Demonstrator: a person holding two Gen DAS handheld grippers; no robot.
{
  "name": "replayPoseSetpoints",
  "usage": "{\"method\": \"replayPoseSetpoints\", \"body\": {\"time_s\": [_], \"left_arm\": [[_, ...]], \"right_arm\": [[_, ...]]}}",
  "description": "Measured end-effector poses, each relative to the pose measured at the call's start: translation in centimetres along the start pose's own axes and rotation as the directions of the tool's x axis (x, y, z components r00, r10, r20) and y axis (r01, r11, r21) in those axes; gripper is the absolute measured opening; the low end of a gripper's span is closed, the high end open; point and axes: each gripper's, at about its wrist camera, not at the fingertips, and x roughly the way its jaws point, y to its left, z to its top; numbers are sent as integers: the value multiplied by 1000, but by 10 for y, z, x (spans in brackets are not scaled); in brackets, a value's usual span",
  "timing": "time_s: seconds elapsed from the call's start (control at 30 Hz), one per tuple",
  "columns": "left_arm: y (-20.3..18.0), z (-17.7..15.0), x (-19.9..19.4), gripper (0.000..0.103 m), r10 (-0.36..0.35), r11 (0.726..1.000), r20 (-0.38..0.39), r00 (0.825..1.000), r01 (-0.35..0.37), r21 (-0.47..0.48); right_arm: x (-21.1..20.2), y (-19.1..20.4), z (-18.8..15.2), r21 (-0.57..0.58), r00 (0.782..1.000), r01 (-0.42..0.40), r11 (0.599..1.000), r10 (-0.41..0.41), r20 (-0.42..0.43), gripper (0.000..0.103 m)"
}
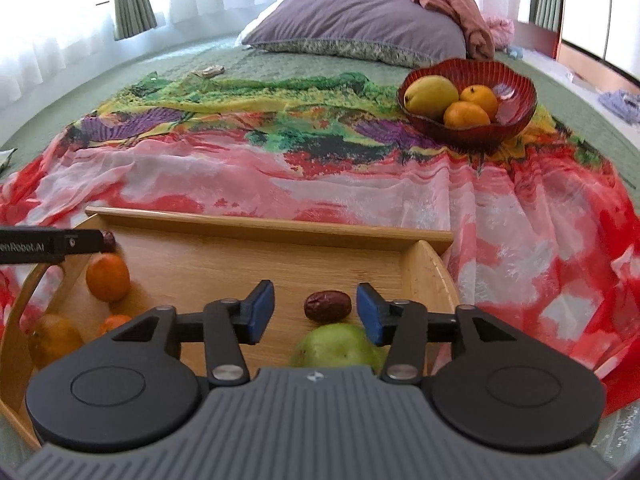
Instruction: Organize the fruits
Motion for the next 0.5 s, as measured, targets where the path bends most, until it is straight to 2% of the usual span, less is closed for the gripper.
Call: {"method": "replayPoseSetpoints", "body": {"time_s": [0.1, 0.33, 0.5], "left_arm": [[-2, -4, -16, 77, 11, 1000, 32, 999, -12, 11], [-4, -20, -59, 84, 18, 999, 133, 991, -22, 29], [-2, -33, -85, 87, -13, 1000, 160, 987, 9, 28]], "right_arm": [[-12, 2, -4, -21, 1000, 4, 1000, -4, 27, 71], [-46, 6, -13, -69, 992, 39, 997, -31, 123, 88], [-72, 9, -21, -99, 982, 52, 994, -33, 187, 91]]}}
